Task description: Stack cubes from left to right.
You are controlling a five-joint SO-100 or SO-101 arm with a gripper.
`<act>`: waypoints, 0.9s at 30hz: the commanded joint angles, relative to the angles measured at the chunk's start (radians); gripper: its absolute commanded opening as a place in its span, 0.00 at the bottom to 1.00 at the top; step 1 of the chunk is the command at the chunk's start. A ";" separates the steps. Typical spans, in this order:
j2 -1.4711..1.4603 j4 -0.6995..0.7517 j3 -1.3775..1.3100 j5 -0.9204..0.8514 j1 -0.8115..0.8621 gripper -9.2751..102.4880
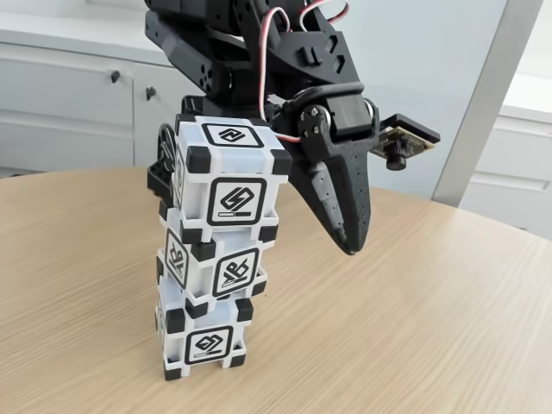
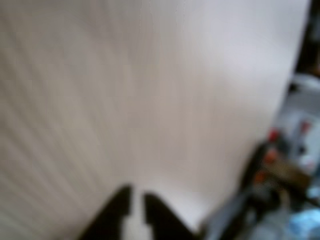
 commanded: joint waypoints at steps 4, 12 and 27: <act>0.009 -0.002 -0.003 0.020 0.009 0.08; 0.009 -0.002 -0.003 0.003 0.009 0.08; 0.009 -0.003 -0.003 -0.035 0.008 0.08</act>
